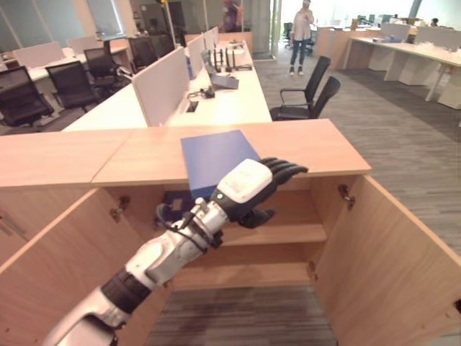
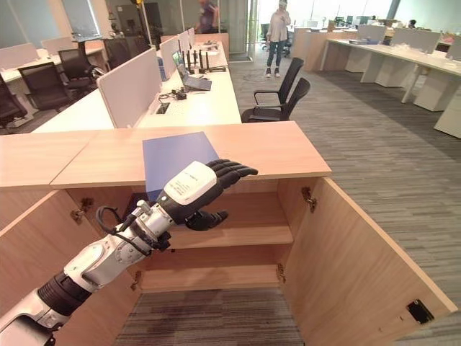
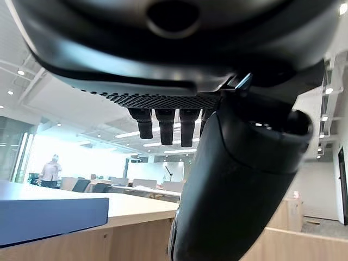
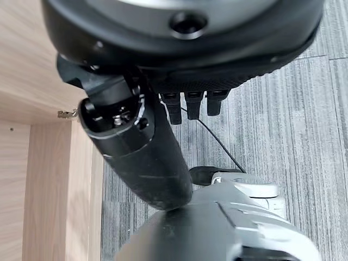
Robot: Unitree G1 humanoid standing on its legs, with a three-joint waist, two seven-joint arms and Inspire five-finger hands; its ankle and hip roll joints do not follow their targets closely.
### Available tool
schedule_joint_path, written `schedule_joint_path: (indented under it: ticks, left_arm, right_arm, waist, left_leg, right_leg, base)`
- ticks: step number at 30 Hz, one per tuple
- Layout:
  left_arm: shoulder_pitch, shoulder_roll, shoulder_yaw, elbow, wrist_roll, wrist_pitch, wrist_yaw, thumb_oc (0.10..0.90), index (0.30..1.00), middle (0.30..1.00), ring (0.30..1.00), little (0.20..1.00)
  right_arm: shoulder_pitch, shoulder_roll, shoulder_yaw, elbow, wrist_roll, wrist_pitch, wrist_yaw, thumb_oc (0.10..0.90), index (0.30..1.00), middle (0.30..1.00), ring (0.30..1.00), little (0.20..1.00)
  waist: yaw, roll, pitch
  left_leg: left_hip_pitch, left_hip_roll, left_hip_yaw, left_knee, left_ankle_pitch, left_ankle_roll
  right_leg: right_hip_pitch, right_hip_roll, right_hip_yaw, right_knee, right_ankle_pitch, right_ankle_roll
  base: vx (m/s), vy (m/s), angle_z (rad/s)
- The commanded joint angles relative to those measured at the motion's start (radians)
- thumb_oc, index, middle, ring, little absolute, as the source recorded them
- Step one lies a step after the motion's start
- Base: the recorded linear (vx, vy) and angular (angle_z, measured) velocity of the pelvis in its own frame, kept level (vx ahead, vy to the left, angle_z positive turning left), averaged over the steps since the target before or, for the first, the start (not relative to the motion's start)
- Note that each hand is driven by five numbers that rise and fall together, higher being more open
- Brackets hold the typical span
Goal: Put the empty folder in the office cabinet
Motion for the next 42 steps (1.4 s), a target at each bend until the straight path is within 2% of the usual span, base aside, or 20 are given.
schedule_joint_path:
  ticks: [1, 9, 18, 27, 32, 42]
  left_arm:
    - [-0.25, -0.047, 0.052, 0.058, 0.049, 0.031, 0.109, 0.8, 0.9, 0.9, 0.9, 0.9]
    - [-0.278, -0.082, 0.058, 0.19, 0.095, 0.093, 0.152, 0.8, 0.9, 0.9, 0.9, 0.9]
    - [-0.305, -0.094, 0.087, 0.258, 0.125, 0.142, 0.196, 0.8, 0.9, 0.9, 0.9, 0.9]
    - [-0.272, -0.094, 0.127, 0.332, 0.12, 0.188, 0.195, 0.8, 0.9, 0.9, 0.9, 0.9]
    - [-0.229, -0.086, 0.171, 0.386, 0.113, 0.232, 0.158, 0.8, 0.9, 0.9, 0.9, 0.9]
    - [-0.186, -0.081, 0.214, 0.449, 0.101, 0.271, 0.156, 0.8, 0.9, 0.9, 0.9, 0.9]
  right_arm:
    - [-0.057, 0.07, 0.04, 0.029, -0.014, -0.013, 0.012, 0.8, 0.9, 0.9, 0.9, 0.9]
    - [-0.05, 0.072, 0.045, 0.037, -0.019, -0.006, 0.015, 0.8, 0.9, 0.9, 0.9, 0.9]
    - [-0.054, 0.069, 0.042, 0.044, -0.017, -0.006, 0.009, 0.8, 0.9, 0.9, 0.9, 0.9]
    - [-0.047, 0.071, 0.039, 0.05, -0.024, 0.002, 0.016, 0.8, 0.9, 0.9, 0.9, 0.9]
    - [-0.042, 0.072, 0.032, 0.054, -0.03, 0.014, 0.032, 0.8, 0.9, 0.9, 0.9, 0.9]
    - [-0.036, 0.078, 0.037, 0.06, -0.034, 0.025, 0.05, 0.8, 0.9, 0.9, 0.9, 0.9]
  waist:
    - [0.004, -0.048, -0.012]
    - [-0.004, -0.046, -0.015]
    - [-0.01, -0.044, -0.019]
    - [-0.012, -0.046, -0.023]
    - [-0.008, -0.047, -0.023]
    - [-0.003, -0.049, -0.023]
  left_leg:
    - [0.008, -0.028, -0.031, -0.004, -0.075, -0.005]
    - [0.015, -0.027, -0.02, -0.004, -0.079, -0.004]
    - [0.019, -0.028, -0.015, -0.004, -0.082, -0.004]
    - [0.025, -0.026, -0.009, -0.004, -0.084, -0.005]
    - [0.026, -0.025, -0.01, -0.004, -0.085, -0.005]
    - [0.034, -0.023, -0.01, -0.004, -0.094, -0.005]
  right_leg:
    - [0.03, -0.029, 0.009, 0.007, -0.01, 0.066]
    - [0.034, -0.028, 0.018, 0.007, -0.013, 0.065]
    - [0.035, -0.027, 0.022, 0.007, -0.014, 0.066]
    - [0.038, -0.025, 0.026, 0.007, -0.016, 0.065]
    - [0.038, -0.024, 0.028, 0.007, -0.017, 0.062]
    - [0.047, -0.021, 0.029, 0.007, -0.025, 0.06]
  base:
    - [0.01, 0.004, -0.05]
    - [0.0, 0.0, -0.06]
    - [0.0, -0.001, -0.03]
    - [0.0, 0.0, 0.0]
    - [0.0, 0.0, 0.0]
    - [0.01, -0.002, -0.03]
